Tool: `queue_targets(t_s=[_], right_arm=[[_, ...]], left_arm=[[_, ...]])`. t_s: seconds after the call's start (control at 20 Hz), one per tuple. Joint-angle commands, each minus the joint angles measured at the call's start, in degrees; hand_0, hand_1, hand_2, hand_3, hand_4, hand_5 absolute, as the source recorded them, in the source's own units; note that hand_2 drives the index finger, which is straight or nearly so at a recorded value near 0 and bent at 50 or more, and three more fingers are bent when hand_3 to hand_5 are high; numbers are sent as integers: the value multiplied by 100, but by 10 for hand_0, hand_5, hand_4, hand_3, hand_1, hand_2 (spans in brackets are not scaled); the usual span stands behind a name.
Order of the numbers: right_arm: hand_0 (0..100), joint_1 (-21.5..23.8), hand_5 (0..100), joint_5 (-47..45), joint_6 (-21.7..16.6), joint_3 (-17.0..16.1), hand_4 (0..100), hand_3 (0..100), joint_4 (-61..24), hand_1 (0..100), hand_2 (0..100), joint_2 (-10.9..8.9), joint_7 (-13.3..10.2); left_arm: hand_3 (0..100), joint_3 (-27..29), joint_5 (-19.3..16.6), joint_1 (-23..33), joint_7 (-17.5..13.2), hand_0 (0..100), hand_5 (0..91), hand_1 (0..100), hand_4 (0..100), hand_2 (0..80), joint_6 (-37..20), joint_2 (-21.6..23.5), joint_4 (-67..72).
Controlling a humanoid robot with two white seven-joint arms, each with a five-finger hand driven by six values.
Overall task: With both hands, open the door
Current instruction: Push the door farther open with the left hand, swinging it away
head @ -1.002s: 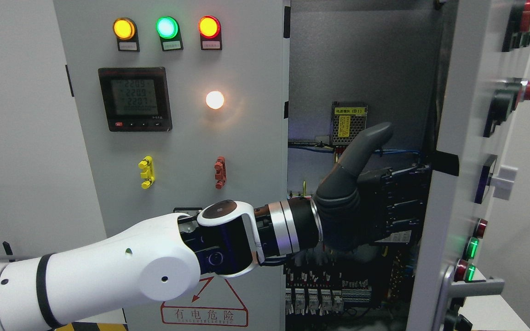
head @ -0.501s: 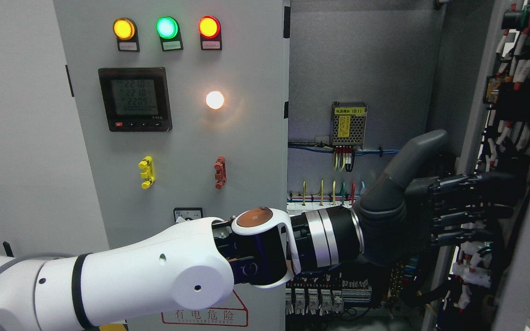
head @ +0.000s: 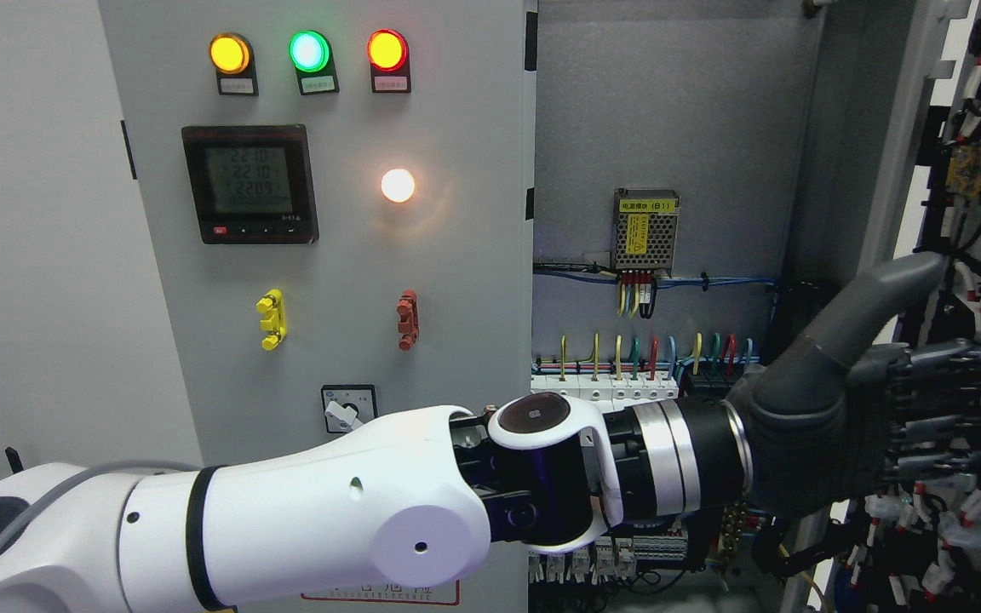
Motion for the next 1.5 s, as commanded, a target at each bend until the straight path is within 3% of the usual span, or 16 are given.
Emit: queue_targets(t_s=[0.0, 0.8, 1.45], right_arm=[[383, 0, 0, 0, 3, 0, 0, 0, 0, 0, 0, 0, -2], [383, 0, 0, 0, 3, 0, 0, 0, 0, 0, 0, 0, -2], [383, 0, 0, 0, 3, 0, 0, 0, 0, 0, 0, 0, -2]], left_arm=[[0, 18, -13, -45, 15, 0, 0, 0, 0, 0, 12, -676, 281], [0, -9, -4, -72, 297, 0, 0, 0, 0, 0, 12, -808, 396], [0, 0, -65, -63, 288, 0, 0, 0, 0, 0, 12, -808, 404]])
